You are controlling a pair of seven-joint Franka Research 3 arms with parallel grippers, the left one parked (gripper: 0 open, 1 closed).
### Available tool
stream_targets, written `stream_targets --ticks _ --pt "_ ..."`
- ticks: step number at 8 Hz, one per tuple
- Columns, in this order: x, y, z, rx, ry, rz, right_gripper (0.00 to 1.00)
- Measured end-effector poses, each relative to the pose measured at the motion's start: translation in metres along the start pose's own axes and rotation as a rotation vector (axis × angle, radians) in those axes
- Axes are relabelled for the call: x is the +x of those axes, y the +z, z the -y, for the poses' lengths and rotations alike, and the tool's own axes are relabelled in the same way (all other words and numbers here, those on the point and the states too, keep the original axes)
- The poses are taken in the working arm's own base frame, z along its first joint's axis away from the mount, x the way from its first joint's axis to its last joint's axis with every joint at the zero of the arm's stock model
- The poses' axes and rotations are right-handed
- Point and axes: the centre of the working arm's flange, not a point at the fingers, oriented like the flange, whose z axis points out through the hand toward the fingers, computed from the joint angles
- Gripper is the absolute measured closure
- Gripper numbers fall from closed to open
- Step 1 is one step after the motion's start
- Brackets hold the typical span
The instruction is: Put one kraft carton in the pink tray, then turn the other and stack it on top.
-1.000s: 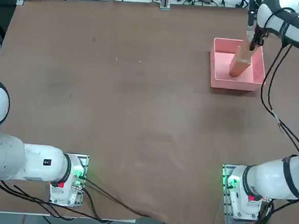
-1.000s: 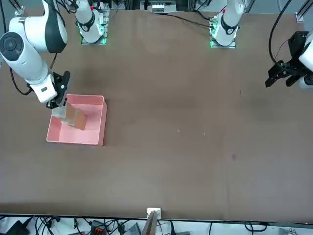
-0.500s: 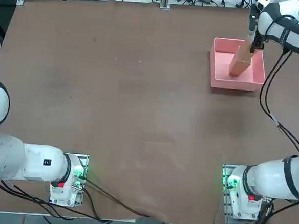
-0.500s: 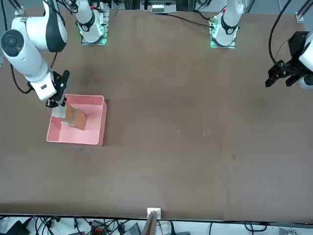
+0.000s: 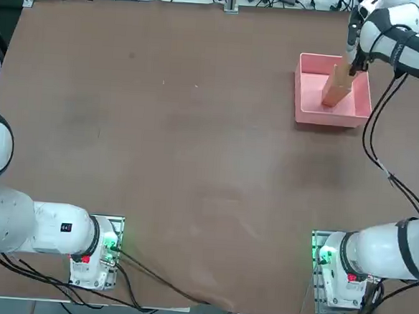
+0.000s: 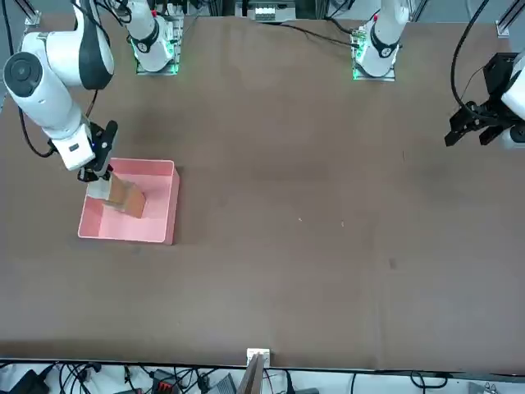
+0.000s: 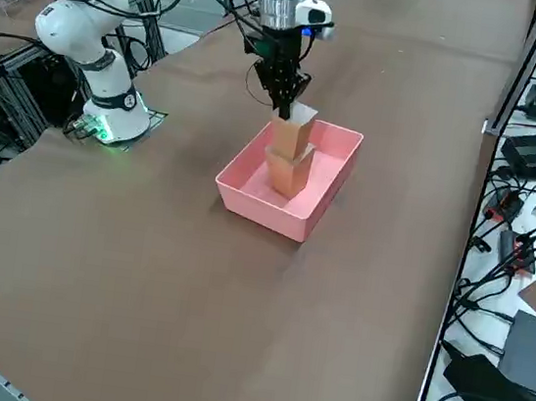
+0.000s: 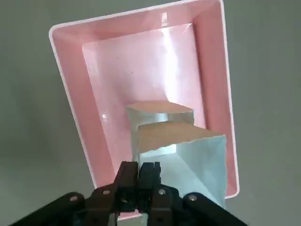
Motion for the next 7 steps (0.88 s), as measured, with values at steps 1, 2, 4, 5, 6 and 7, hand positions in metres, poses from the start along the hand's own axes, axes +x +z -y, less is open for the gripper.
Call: stream_targets --ticks 1,2,4,5,6,7 --pt "0.001 0.004 0.000 0.004 0.002 0.001 0.95" --pt "0.001 0.009 0.000 0.011 0.007 0.003 0.91" --pt "0.002 0.016 -0.001 0.020 0.045 0.006 0.72" --pt "0.002 0.017 -0.002 0.020 0.061 0.003 0.55" --pt "0.002 0.014 -0.003 0.017 0.081 -0.002 0.38" --pt "0.001 0.008 -0.006 0.018 0.098 -0.004 0.20"
